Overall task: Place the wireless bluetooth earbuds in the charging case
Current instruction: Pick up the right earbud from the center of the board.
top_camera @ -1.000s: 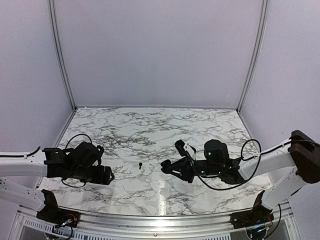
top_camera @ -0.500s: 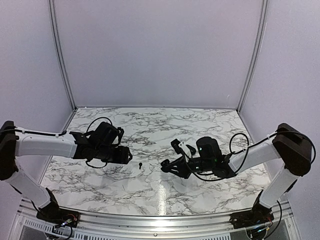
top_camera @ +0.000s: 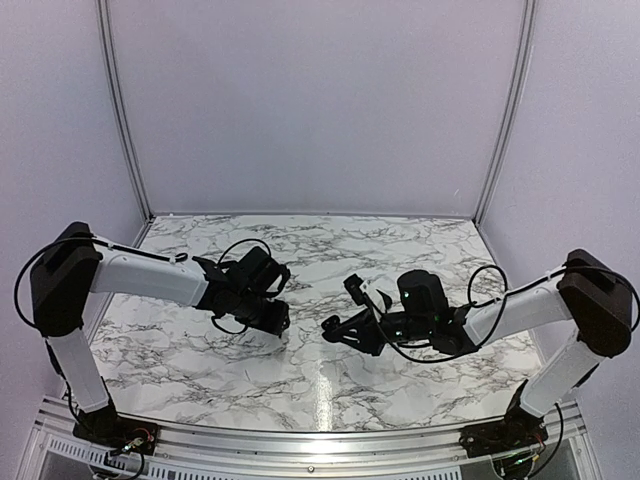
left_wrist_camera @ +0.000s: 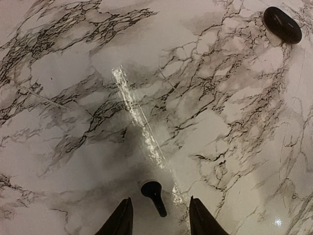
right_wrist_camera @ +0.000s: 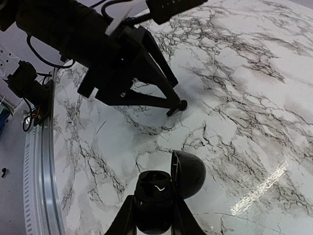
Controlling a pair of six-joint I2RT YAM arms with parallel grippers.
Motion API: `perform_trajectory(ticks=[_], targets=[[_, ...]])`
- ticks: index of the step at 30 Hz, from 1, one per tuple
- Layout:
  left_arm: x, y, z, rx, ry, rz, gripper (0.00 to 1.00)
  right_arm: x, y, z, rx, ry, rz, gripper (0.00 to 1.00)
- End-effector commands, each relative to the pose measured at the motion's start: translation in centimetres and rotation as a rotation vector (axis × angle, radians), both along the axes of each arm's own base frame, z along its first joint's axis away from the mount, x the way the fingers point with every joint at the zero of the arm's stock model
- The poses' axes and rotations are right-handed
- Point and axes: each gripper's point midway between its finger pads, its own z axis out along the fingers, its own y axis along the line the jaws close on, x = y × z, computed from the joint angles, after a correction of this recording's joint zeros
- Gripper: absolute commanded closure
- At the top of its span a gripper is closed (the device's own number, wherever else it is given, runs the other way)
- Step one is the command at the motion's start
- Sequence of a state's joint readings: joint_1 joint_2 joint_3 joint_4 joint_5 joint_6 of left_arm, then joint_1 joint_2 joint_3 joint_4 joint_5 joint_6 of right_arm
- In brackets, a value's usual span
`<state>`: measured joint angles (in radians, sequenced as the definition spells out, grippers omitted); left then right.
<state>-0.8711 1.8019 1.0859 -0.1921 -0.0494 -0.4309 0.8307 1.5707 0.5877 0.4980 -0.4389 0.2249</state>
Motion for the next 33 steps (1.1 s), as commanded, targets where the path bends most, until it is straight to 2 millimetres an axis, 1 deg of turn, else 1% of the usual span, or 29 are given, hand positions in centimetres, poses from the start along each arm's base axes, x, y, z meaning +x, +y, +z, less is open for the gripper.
perform_trajectory(ticks=[1, 7, 13, 19, 24, 26, 27, 29, 31, 33], targets=[[0.0, 0.7, -1.1, 0.128, 0.003, -0.016, 0.60, -0.4, -0.2, 1.1, 0.018, -0.032, 0.019, 1.00], [0.0, 0.9, -2.2, 0.209, 0.013, -0.028, 0.68, -0.5, -0.3, 1.1, 0.020, -0.035, 0.024, 1.00], [-0.1, 1.1, -3.1, 0.235, 0.028, -0.033, 0.74, -0.8, -0.3, 1.4, 0.035, -0.045, 0.035, 1.00], [0.1, 0.9, -3.3, 0.242, 0.028, -0.040, 0.80, -0.8, -0.3, 1.7, 0.041, -0.056, 0.040, 1.00], [0.2, 0.7, -3.0, 0.238, 0.023, -0.052, 0.89, -1.1, -0.3, 2.1, 0.056, -0.066, 0.056, 1.00], [0.2, 0.9, -2.4, 0.234, 0.008, -0.051, 0.93, -1.4, -0.2, 2.6, 0.075, -0.087, 0.076, 1.00], [0.3, 1.0, -1.9, 0.229, -0.008, -0.047, 0.93, -1.7, -0.3, 3.0, 0.091, -0.103, 0.087, 1.00], [0.5, 1.1, -0.4, 0.203, -0.051, -0.046, 0.94, -2.6, -0.3, 4.4, 0.144, -0.158, 0.133, 1.00], [0.6, 1.0, 2.0, 0.133, -0.116, -0.054, 0.96, -3.5, -0.7, 6.0, 0.204, -0.234, 0.166, 1.00], [0.3, 0.7, 4.8, 0.038, -0.190, -0.081, 0.97, -4.5, -1.2, 8.1, 0.269, -0.336, 0.196, 1.00]])
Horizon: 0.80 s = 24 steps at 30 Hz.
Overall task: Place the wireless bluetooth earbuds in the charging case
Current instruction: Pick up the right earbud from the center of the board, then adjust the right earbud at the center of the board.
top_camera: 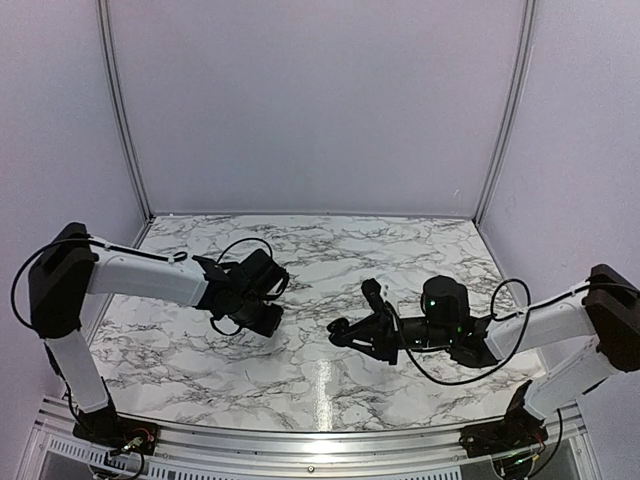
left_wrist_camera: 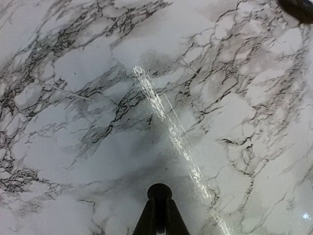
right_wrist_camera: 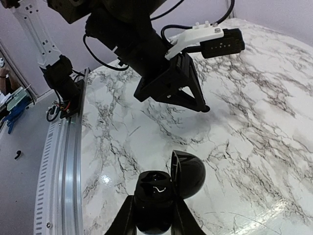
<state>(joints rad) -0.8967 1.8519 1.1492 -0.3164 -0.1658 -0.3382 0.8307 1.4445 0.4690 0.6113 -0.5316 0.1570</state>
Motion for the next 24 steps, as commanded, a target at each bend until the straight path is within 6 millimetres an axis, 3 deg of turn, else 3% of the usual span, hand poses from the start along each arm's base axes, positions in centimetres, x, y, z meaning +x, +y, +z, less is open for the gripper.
perform_trajectory(ticks=[1, 4, 5, 7, 10, 12, 14, 16, 20, 24], targets=[[-0.2, -0.5, 6.8, -0.189, -0.174, -0.070, 0.98, -2.1, -0.3, 6.1, 0.197, -0.261, 0.097, 1.00], [-1.6, -0.8, 11.9, -0.388, -0.298, -0.139, 1.00, -3.4, -0.7, 8.0, 0.247, -0.390, 0.120, 1.00], [-2.3, -1.1, 15.1, -0.504, -0.372, -0.177, 1.00, -3.6, -0.7, 8.6, 0.260, -0.428, 0.121, 1.00], [-4.1, -1.0, 18.2, -0.647, -0.444, -0.242, 1.00, -3.7, -0.6, 9.4, 0.271, -0.466, 0.111, 1.00], [-6.2, -0.7, 21.1, -0.760, -0.511, -0.316, 1.00, -3.5, 0.2, 10.2, 0.275, -0.478, 0.106, 1.00], [-6.5, -0.4, 21.4, -0.756, -0.513, -0.320, 1.00, -3.4, 0.6, 10.4, 0.281, -0.458, 0.109, 1.00], [-5.9, 0.7, 19.8, -0.677, -0.459, -0.247, 1.00, -3.2, 0.9, 10.3, 0.277, -0.423, 0.105, 1.00], [-5.7, 2.2, 16.2, -0.549, -0.341, -0.155, 1.00, -3.1, 0.8, 9.9, 0.260, -0.388, 0.098, 1.00], [-9.3, 4.4, 7.7, -0.284, -0.037, -0.108, 1.00, -3.4, 0.1, 8.6, 0.208, -0.328, 0.087, 1.00], [-11.6, 6.2, 4.1, -0.197, 0.107, -0.041, 0.97, -3.5, -0.3, 8.0, 0.179, -0.298, 0.076, 1.00]])
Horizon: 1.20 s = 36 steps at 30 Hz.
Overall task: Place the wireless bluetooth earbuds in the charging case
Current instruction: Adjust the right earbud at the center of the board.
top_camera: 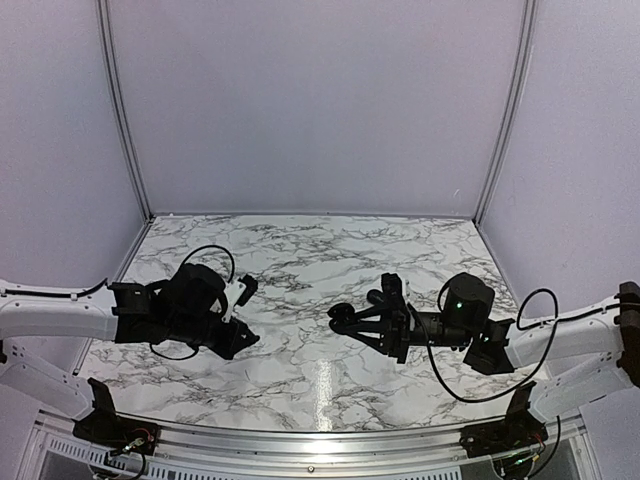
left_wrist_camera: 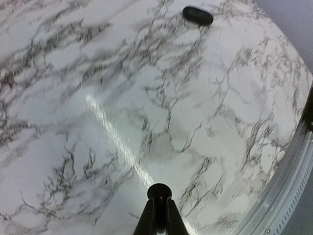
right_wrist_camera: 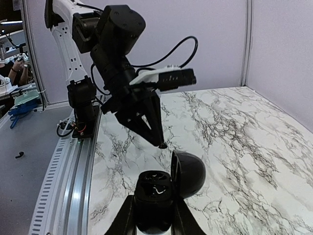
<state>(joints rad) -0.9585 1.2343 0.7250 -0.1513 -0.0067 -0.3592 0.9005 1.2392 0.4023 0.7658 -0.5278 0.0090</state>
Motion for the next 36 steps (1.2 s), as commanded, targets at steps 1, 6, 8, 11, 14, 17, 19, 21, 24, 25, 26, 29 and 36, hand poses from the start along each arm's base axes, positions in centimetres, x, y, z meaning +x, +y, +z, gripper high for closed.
perform_trajectory(ticks=[1, 6, 8, 11, 14, 17, 19, 21, 24, 25, 26, 29, 36], targets=[[-3.5, 3.9, -5.5, 0.202, 0.230, 0.078, 0.97, -0.1, -0.2, 0.0, -0.020, 0.044, -0.016, 1.00], [-3.6, 5.1, -8.3, 0.338, 0.281, 0.122, 0.97, -0.3, -0.1, -0.5, -0.035, 0.072, -0.003, 1.00], [-3.9, 5.4, -9.4, 0.386, 0.302, 0.122, 0.96, -0.3, -0.1, -0.6, -0.037, 0.074, 0.000, 1.00], [-4.2, 5.8, -10.5, 0.455, 0.327, 0.118, 0.95, -0.4, -0.1, -0.7, -0.043, 0.074, 0.003, 1.00], [-4.3, 6.0, -11.0, 0.499, 0.342, 0.107, 0.92, -0.5, -0.2, -0.7, -0.045, 0.069, 0.004, 1.00], [-4.5, 6.0, -11.3, 0.536, 0.358, 0.090, 0.83, -0.5, -0.2, -0.7, -0.047, 0.069, 0.005, 1.00], [-4.5, 6.1, -11.2, 0.552, 0.363, 0.081, 0.75, -0.6, -0.3, -0.7, -0.044, 0.065, 0.006, 1.00], [-4.5, 6.2, -11.1, 0.573, 0.364, 0.077, 0.68, -0.6, -0.3, -0.6, -0.044, 0.062, 0.005, 1.00], [-4.2, 6.0, -10.7, 0.588, 0.357, 0.066, 0.65, -0.7, -0.4, -0.6, -0.044, 0.057, 0.006, 1.00], [-4.1, 5.9, -10.7, 0.596, 0.352, 0.062, 0.65, -0.7, -0.4, -0.6, -0.045, 0.057, 0.007, 1.00], [-4.0, 5.9, -10.6, 0.599, 0.351, 0.058, 0.65, -0.7, -0.4, -0.7, -0.046, 0.057, 0.006, 1.00], [-3.8, 5.8, -10.9, 0.626, 0.354, 0.040, 0.66, -0.7, -0.5, -0.8, -0.049, 0.056, 0.005, 1.00], [-3.5, 5.2, -11.5, 0.643, 0.383, -0.009, 0.72, -0.9, -0.7, -1.0, -0.057, 0.055, 0.004, 1.00]])
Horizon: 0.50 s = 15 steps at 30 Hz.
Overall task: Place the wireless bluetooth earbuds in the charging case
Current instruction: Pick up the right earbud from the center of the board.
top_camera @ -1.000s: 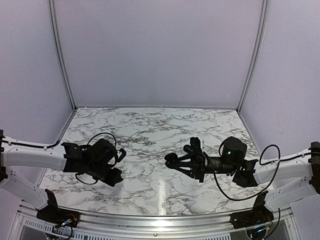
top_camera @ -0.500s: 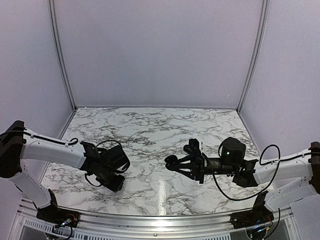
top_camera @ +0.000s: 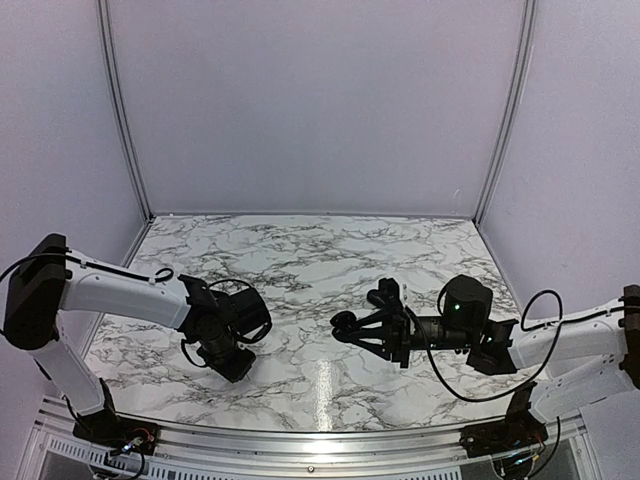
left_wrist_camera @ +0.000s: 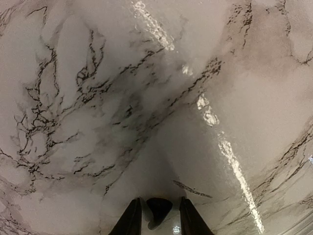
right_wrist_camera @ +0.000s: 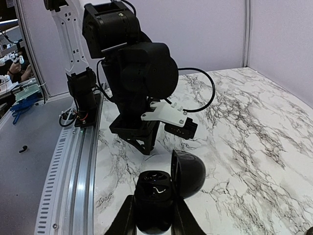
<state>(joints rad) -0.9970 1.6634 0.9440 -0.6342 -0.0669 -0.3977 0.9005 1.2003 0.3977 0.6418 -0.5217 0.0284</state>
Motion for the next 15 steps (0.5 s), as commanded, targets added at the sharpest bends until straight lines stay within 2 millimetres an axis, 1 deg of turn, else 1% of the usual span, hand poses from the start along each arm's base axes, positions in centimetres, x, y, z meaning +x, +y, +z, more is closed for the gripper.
perform_trajectory(ticks=[1, 12, 15], targets=[[-0.1, 0.6, -0.6, 0.043, 0.045, -0.033, 0.72, -0.5, -0.2, 0.6, 0.011, -0.020, 0.011, 1.00], [0.5, 1.2, -1.7, 0.054, 0.096, -0.045, 0.75, -0.5, -0.3, 0.7, 0.004, -0.026, 0.006, 1.00], [0.5, 1.4, -1.9, 0.064, 0.096, -0.051, 0.78, -0.5, -0.3, 0.6, 0.002, -0.028, 0.007, 1.00]])
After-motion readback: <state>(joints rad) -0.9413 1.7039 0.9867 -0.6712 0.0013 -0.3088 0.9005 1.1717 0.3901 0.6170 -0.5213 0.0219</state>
